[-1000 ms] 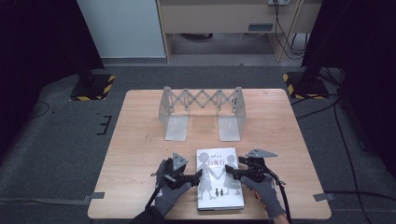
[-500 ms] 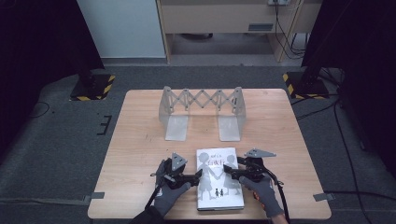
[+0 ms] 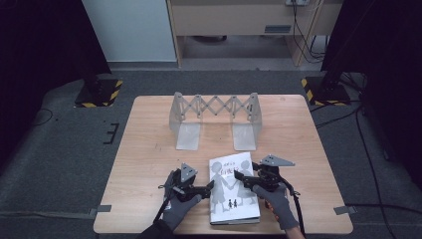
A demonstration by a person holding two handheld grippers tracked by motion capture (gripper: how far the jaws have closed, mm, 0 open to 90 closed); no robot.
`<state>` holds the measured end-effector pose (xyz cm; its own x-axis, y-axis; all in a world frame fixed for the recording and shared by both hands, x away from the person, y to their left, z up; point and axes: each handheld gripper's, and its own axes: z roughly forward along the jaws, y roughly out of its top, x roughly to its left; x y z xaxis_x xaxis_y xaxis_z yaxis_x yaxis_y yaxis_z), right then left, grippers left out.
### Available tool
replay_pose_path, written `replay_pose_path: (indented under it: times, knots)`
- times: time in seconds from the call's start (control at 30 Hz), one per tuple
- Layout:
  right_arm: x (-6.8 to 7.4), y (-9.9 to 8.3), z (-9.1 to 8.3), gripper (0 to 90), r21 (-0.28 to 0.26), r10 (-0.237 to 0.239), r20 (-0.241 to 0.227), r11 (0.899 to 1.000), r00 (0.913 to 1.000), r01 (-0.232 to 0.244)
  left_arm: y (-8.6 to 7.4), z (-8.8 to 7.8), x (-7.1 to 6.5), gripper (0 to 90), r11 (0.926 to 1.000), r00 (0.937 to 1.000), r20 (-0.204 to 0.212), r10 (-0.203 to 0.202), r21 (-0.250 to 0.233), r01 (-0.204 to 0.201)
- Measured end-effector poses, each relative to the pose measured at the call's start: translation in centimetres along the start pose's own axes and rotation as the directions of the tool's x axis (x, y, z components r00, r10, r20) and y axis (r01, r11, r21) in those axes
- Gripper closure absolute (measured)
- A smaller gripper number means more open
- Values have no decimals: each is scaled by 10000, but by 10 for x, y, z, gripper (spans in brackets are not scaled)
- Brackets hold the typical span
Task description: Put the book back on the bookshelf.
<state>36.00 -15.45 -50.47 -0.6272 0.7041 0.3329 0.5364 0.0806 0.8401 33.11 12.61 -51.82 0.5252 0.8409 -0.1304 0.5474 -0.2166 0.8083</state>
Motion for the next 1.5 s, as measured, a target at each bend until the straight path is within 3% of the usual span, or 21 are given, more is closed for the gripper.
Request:
replay_pose_path:
  times: [0.27,0.47,0.7,0.87,0.93,1.03,1.17,1.27,1.33,1.37,1.4,1.43,1.47,1.5]
  knots:
    - [6,-5,10,283,386,455,-521,9983,9976,-435,-2,1,2,68,9999,9999,97,-111,-21,111]
    - [7,-7,13,332,466,512,-420,9977,9978,-493,-3,2,4,65,9991,9989,220,-418,-75,420]
    - [2,-5,11,550,243,1509,-176,9883,9884,-1504,-3,2,5,107,9972,9955,594,-731,-83,738]
    - [5,-3,9,620,5,1705,-341,9853,9848,-1706,-2,1,6,121,9948,9905,945,-1000,-117,1016]
    - [7,-1,7,633,-110,1575,-370,9874,9868,-1580,-2,1,5,118,9944,9895,1030,-1010,-192,1035]
    - [10,0,4,643,-338,1338,-371,9903,9903,-1351,-1,0,5,113,9924,9848,1278,-1177,-208,1213]
    - [17,5,-3,675,-767,942,-875,9919,9917,-1010,0,-2,6,79,9882,9713,1933,-1389,-362,1485]
    - [19,7,-6,698,-975,776,-1162,9912,9902,-891,0,-2,5,45,9870,9636,2294,-1370,-507,1524]
    - [20,7,-7,703,-1013,767,-1233,9908,9894,-894,0,-1,4,26,9874,9618,2403,-1308,-559,1482]
    - [20,7,-8,714,-1090,757,-1340,9899,9881,-906,0,1,1,16,9870,9534,2745,-1254,-623,1478]
    - [20,7,-8,714,-1090,757,-1340,9899,9881,-906,0,1,1,5,9870,9534,2745,-1254,-623,1478]
    - [20,7,-9,724,-1130,781,-1513,9890,9854,-958,-1,2,-2,0,9863,9444,3066,-1185,-732,1475]
    - [20,7,-9,724,-1130,781,-1513,9890,9854,-958,-1,2,-2,0,9863,9444,3066,-1185,-732,1475]
    - [21,8,-9,729,-1167,771,-1569,9885,9846,-960,-1,3,-3,0,9863,9405,3206,-1130,-783,1452]
